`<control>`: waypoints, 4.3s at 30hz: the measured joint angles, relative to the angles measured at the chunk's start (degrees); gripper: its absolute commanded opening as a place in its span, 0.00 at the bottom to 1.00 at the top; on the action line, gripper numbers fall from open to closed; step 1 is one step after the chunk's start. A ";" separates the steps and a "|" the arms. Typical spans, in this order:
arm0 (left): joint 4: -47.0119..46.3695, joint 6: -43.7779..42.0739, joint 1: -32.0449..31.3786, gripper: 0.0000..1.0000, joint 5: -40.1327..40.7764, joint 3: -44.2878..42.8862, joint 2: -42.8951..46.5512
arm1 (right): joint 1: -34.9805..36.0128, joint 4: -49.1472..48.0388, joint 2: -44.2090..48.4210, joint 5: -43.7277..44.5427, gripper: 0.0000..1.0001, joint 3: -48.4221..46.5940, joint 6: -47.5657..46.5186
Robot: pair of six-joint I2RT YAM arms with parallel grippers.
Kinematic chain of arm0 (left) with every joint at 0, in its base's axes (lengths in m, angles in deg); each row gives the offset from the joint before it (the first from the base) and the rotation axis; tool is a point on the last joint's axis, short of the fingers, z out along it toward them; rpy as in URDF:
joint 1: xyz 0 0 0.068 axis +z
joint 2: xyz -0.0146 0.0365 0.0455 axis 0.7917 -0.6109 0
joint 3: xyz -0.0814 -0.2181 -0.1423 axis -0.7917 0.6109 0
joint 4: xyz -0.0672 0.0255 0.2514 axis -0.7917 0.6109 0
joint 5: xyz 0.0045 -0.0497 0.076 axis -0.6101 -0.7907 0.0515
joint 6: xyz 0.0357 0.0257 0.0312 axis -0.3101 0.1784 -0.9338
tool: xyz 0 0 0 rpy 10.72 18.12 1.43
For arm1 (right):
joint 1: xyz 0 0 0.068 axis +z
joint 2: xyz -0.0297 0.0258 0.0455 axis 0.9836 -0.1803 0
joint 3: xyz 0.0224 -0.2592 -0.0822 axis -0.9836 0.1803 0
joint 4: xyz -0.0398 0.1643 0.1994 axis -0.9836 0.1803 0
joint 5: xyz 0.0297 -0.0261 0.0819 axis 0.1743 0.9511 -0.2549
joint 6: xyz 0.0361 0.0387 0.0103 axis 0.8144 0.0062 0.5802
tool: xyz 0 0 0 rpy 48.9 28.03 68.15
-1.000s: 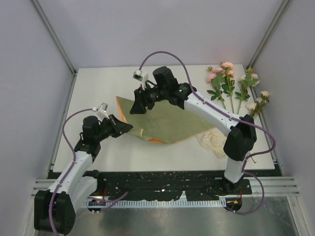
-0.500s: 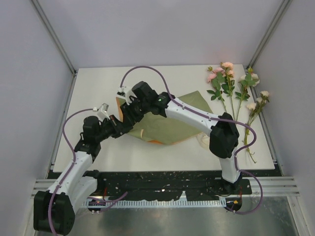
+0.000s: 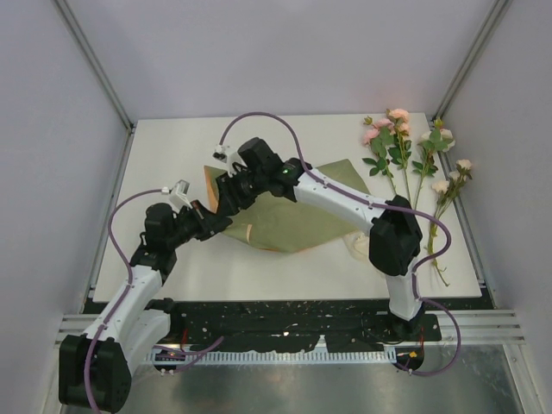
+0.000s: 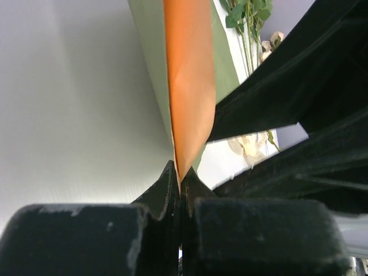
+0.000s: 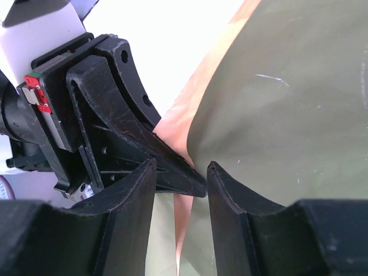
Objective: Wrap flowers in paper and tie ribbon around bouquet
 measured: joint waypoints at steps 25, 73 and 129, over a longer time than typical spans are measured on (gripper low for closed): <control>0.22 -0.04 -0.37 0.00 -0.72 -0.02 -0.28 | 1.75 -4.33 1.51 5.62 0.38 1.29 -0.81; -0.07 2.62 2.25 0.00 -2.60 1.36 0.92 | -10.75 0.13 30.82 -4.39 0.58 36.76 -28.17; 11.08 -0.22 10.36 0.99 -6.38 -7.45 -9.81 | -6.27 -30.62 37.83 11.37 0.97 69.53 -77.20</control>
